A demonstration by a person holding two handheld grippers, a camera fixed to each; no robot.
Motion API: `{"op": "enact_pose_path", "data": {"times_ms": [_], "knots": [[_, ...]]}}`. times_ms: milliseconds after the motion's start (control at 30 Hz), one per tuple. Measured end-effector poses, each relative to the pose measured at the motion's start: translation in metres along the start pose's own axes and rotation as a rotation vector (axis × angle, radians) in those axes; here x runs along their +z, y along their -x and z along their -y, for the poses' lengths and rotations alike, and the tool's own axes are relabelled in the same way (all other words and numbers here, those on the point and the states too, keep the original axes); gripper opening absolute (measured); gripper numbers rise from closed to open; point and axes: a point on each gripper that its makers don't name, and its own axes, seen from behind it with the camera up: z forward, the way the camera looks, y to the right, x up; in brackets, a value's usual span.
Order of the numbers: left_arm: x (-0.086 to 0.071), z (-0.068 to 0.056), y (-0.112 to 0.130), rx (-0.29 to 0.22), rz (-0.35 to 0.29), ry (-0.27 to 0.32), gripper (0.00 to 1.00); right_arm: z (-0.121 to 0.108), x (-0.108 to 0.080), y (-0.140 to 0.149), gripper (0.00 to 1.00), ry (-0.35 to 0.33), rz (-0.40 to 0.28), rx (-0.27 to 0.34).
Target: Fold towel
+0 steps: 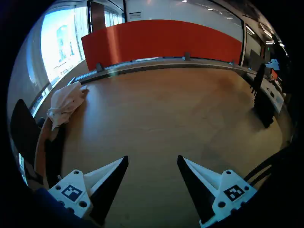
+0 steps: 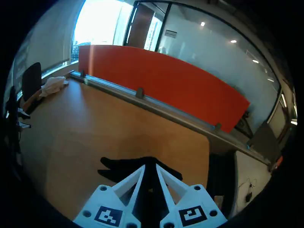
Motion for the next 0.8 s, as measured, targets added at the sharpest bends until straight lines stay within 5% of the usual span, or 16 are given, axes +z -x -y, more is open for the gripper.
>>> {"op": "enact_pose_path", "data": {"times_ms": [800], "knots": [[0.0,-0.019,-0.005,0.039,0.002,0.028,0.96,-0.023,-0.038,0.081,0.05,0.028,0.076,0.096]]}}
